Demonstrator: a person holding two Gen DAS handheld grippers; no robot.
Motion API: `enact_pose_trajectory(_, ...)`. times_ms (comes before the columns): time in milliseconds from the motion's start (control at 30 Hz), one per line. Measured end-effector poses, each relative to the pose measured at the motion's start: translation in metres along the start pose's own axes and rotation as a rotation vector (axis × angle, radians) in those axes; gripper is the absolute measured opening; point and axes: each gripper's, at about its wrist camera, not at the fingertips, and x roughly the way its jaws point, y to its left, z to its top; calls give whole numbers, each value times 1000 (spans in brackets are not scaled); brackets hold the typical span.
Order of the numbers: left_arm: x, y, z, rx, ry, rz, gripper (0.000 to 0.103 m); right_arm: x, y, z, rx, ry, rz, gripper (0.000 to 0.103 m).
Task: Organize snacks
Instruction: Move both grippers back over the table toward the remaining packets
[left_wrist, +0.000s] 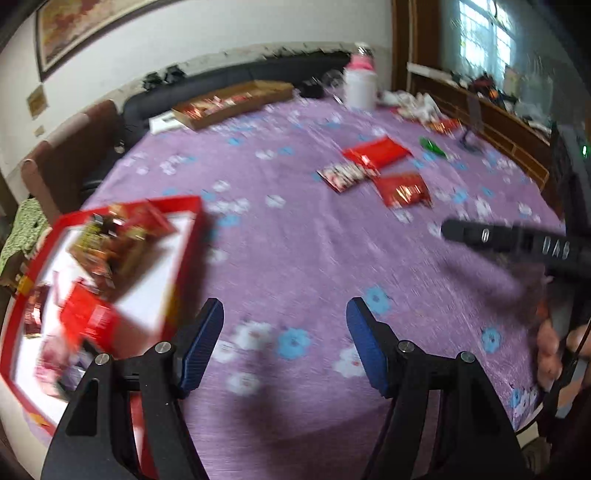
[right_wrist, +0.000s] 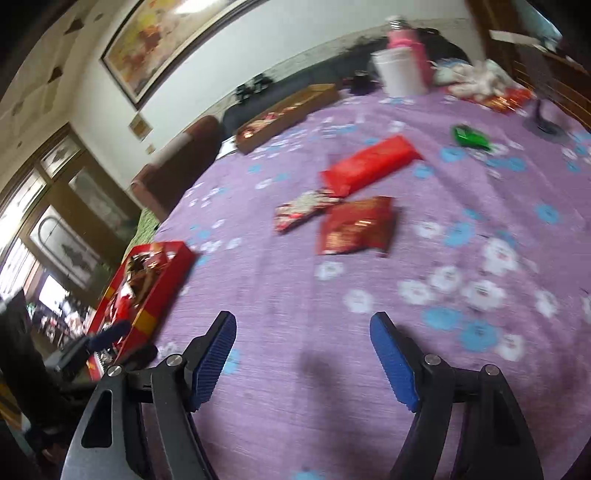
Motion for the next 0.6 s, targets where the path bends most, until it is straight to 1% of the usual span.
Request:
enact_pose_trajectory(133, 11, -17, -7, 33, 43, -19, 69, -9, -13, 2, 4, -2, -16, 77)
enact_pose_trajectory(200, 12, -20, -5, 37, 44, -26, 69, -15, -19, 8, 4, -14, -25, 77)
enact_pose_trajectory(267, 13, -22, -1, 34, 41, -29, 69, -21, -27, 18, 1, -25, -50, 77)
enact_pose_trajectory(300, 13, -22, 2, 33, 41, -34, 68, -23, -32, 26, 4, -28, -76, 77)
enact_pose_trajectory(400, 18, -23, 19, 34, 42, -42, 68, -24, -47, 48, 20, -16, -134, 77)
enact_pose_trajectory(467, 20, -22, 35, 45, 30, -39, 68, -22, -58, 69, 31, -30, -168, 77)
enact_pose_trajectory(533, 23, -22, 53, 64, 9, -27, 68, -16, -69, 91, 44, -32, -214, 77)
enact_pose_trajectory(600, 27, -21, 70, 83, -7, -9, 68, -9, -81, 115, 76, -50, -235, 77)
